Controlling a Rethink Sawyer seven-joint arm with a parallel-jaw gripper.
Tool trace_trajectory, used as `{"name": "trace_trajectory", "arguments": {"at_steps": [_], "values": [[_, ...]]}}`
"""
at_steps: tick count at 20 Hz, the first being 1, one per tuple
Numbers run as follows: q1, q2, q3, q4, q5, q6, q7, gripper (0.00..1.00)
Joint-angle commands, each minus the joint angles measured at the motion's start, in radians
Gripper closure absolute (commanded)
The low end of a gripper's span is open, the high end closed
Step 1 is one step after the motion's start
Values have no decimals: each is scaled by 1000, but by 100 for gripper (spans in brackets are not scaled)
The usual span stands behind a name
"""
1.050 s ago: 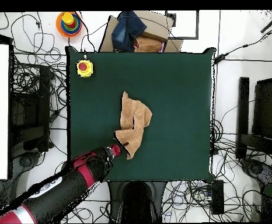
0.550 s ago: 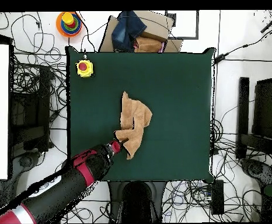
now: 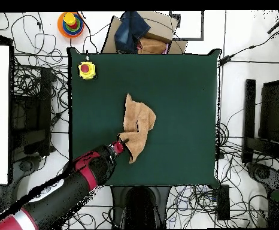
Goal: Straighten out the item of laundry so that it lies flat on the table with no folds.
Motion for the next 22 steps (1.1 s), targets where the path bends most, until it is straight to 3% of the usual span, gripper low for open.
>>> {"name": "trace_trajectory", "arguments": {"at_steps": [1, 12, 14, 19, 22], "values": [[-44, -9, 100, -65, 23, -14, 201, 100], [-50, -25, 112, -53, 21, -47, 212, 100], [-76, -89, 161, -21, -27, -87, 200, 100], [-141, -397, 289, 158, -126, -6, 165, 100], [-145, -480, 300, 203, -154, 57, 150, 100]]}}
